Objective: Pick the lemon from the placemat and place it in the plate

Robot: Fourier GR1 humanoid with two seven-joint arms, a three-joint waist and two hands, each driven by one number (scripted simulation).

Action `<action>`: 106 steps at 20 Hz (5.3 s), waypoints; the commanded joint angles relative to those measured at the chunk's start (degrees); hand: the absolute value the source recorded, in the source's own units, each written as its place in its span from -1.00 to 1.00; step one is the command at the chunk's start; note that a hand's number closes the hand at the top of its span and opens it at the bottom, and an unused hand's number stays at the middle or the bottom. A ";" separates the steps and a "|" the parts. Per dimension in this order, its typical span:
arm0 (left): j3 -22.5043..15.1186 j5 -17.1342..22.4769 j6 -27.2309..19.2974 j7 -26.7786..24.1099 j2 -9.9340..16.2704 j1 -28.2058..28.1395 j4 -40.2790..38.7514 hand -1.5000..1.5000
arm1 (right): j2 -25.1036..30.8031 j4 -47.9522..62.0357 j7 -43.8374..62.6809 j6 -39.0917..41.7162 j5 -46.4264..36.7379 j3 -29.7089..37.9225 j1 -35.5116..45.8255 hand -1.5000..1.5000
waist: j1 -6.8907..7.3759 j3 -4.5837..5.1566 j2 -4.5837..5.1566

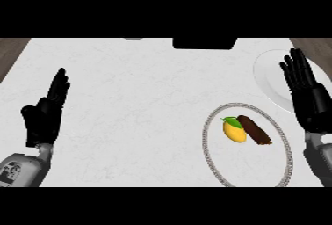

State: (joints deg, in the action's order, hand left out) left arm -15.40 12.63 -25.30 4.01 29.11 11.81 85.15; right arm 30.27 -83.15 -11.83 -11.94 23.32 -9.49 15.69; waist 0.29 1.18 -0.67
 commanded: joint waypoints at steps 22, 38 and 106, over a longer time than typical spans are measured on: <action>-4.97 9.17 10.21 3.50 -10.65 -9.98 -3.74 0.00 | 12.69 41.95 -36.39 39.57 -16.82 -2.24 23.77 -1.00 | 1.84 -1.26 1.16; -1.65 8.78 11.86 6.98 -9.37 -12.94 0.66 0.00 | 12.21 28.62 -27.67 33.47 -39.97 -15.95 22.21 -1.00 | 0.16 -1.19 0.56; 6.97 -4.14 20.30 7.87 -20.65 -11.30 -3.37 0.00 | -23.09 30.81 38.71 -17.28 -85.65 23.44 26.99 1.00 | 2.92 -0.84 1.69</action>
State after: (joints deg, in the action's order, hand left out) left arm -8.17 8.63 -5.29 11.53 8.36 -0.30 81.86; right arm 9.26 -52.15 13.42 -19.21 -58.41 10.03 38.01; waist 1.85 0.23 0.74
